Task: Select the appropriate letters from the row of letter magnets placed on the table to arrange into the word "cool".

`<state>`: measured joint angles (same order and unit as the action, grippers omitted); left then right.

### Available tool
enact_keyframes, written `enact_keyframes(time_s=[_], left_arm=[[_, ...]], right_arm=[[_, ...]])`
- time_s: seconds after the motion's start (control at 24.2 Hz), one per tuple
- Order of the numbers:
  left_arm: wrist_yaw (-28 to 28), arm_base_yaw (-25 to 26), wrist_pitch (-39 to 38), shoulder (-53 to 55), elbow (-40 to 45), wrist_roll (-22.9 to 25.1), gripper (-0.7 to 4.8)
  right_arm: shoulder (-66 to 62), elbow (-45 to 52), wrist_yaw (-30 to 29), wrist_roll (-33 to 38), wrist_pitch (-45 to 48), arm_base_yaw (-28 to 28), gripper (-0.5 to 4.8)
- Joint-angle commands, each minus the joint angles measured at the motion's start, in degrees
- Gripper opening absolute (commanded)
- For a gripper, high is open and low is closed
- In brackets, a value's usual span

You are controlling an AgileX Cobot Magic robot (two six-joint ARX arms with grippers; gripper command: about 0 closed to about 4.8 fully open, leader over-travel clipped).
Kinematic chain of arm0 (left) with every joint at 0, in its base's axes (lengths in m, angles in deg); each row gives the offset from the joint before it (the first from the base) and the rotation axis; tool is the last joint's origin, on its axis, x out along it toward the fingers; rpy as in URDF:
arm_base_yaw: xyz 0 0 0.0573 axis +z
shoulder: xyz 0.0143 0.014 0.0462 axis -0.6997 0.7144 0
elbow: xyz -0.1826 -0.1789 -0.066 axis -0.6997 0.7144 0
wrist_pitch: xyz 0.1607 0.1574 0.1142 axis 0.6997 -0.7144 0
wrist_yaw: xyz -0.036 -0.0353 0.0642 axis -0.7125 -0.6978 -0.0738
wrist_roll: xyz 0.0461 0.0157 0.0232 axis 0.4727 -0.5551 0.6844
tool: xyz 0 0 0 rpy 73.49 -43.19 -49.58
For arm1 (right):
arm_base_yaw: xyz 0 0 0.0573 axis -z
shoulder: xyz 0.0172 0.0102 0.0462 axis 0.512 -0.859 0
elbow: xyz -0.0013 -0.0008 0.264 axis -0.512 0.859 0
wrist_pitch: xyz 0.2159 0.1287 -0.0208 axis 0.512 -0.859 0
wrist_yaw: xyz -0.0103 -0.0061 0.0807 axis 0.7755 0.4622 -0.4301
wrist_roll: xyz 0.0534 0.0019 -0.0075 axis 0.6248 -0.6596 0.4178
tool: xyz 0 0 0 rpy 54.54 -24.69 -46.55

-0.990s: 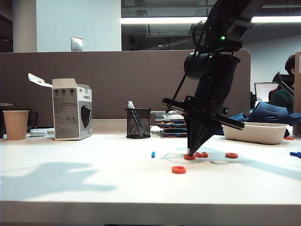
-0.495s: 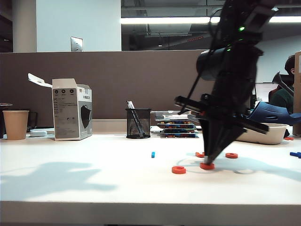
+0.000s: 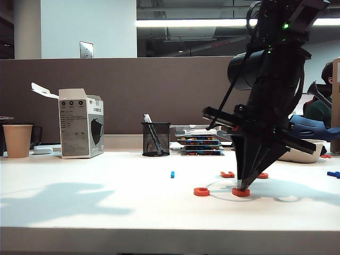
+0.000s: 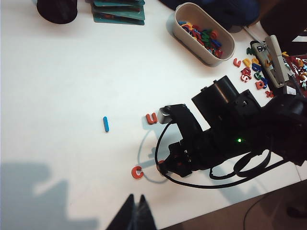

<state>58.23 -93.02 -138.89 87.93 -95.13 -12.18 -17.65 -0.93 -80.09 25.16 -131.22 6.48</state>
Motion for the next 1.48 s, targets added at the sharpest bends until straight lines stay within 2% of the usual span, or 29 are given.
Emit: enact_keyframes(time_s=[0.04,0.41,0.62,0.82,0.91,0.95,1.2,1.4,1.48], left_arm=[[-0.07,-0.02,0.39,-0.22,-0.35,0.20,-0.05],[-0.04,-0.02,-0.35,-0.22,-0.35,0.20,-0.05],[-0.02,-0.02,-0.35,-0.22,-0.35,0.22,-0.05],[-0.02,-0.02,-0.33,-0.22,-0.35,0.20,-0.05],[-0.02,-0.02,-0.33,-0.22,-0.35,0.20,-0.05],[-0.02,-0.02,-0.35,-0.22,-0.35,0.20,-0.05],[-0.02,-0.02,-0.35,-0.22,-0.35,0.20,-0.05],[-0.02,-0.02,-0.33,-0.20,-0.35,0.20,-0.05],[0.00,-0.02,-0.33,-0.20,-0.35,0.20,-0.05]], right_arm=[[-0.85,0.96,0.94,0.39,-0.13,-0.39,-0.05],[1.73,0.87,0.70,0.74,0.44,-0.39,-0.05],[3.87,0.81,-2.27,0.74,0.76,-0.39,-0.05],[4.81,-0.42,-2.23,0.66,1.07,-0.37,-0.05],[4.83,-1.53,-0.24,0.33,0.96,-0.24,-0.05],[4.81,-2.51,3.48,0.33,1.64,0.02,-0.05],[4.74,-5.60,9.05,0.22,4.46,4.50,-0.05],[3.72,-5.90,8.11,-0.09,6.54,9.29,-0.05],[1.86,-5.90,5.60,-1.11,6.82,10.58,-0.05]])
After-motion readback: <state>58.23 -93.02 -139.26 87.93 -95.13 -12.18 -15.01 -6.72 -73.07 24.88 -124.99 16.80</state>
